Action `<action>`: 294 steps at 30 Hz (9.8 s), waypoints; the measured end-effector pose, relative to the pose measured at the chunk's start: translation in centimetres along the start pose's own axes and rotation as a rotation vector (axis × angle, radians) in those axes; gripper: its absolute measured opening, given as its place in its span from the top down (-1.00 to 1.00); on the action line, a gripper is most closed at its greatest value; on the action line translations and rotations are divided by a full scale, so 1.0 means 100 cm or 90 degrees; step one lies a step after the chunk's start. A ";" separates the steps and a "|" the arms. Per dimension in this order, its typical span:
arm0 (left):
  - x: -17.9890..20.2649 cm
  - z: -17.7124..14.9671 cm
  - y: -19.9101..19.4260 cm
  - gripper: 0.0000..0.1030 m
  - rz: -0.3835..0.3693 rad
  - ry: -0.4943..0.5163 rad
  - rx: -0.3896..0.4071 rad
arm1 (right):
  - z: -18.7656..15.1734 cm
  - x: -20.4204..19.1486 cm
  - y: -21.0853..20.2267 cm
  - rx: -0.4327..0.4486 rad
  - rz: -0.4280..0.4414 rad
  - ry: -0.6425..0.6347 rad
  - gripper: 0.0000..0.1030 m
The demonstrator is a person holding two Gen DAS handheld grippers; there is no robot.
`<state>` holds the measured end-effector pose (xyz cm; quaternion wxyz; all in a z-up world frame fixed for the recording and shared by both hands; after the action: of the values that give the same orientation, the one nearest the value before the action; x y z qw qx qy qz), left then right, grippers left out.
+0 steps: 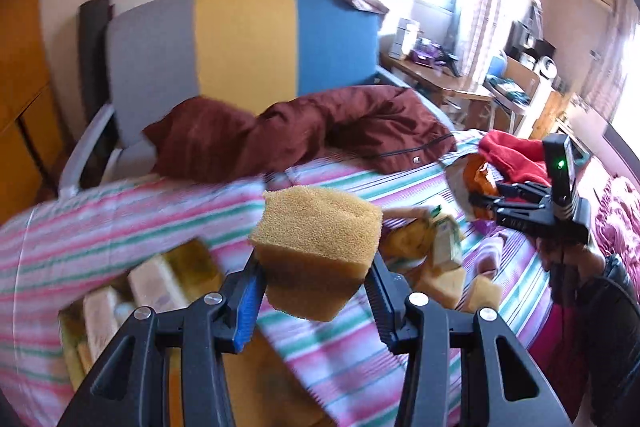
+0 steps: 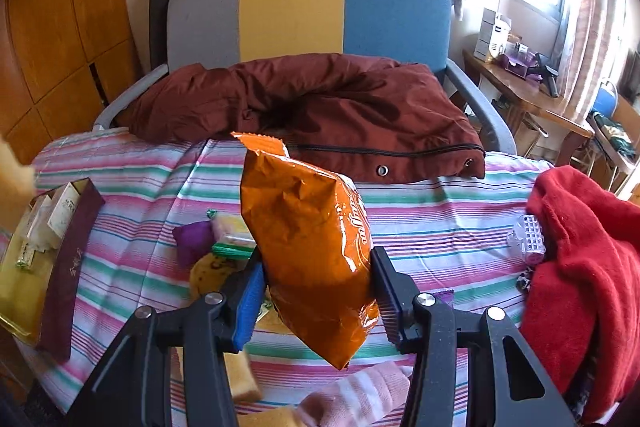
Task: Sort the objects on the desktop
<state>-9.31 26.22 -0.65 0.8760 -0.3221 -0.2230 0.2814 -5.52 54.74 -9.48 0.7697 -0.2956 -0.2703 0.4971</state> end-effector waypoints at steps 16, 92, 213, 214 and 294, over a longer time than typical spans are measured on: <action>-0.089 -0.091 -0.079 0.07 0.132 -0.090 0.065 | 0.020 -0.101 -0.078 0.055 0.057 -0.083 0.01; -0.147 -0.136 -0.120 -0.32 0.231 -0.168 0.102 | -0.078 -0.352 -0.120 0.032 0.278 -0.143 -0.78; 0.152 -0.088 0.180 -0.20 -0.272 0.150 -0.192 | -0.003 -0.027 -0.022 -0.023 0.130 0.225 0.39; 0.151 -0.087 0.176 -0.20 -0.266 0.146 -0.184 | -0.001 -0.028 -0.025 -0.016 0.133 0.222 0.39; -0.166 -0.122 -0.122 -0.41 0.213 -0.148 0.104 | -0.055 -0.376 -0.111 -0.068 0.391 -0.107 -0.32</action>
<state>-10.39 2.57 -4.17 0.8085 -0.2481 -0.2424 0.4754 -8.44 15.28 -9.78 0.5424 -0.3612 -0.2565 0.7138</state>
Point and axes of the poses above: each gripper's, at about its wrist camera, not at the fingertips, and y roughly the way its jaws point, x to its right, z to its top, the point moved 10 cm from there along y, roughly the way its jaws point, and after that the axes turned 9 degrees about -z, right-handed, at the moved point
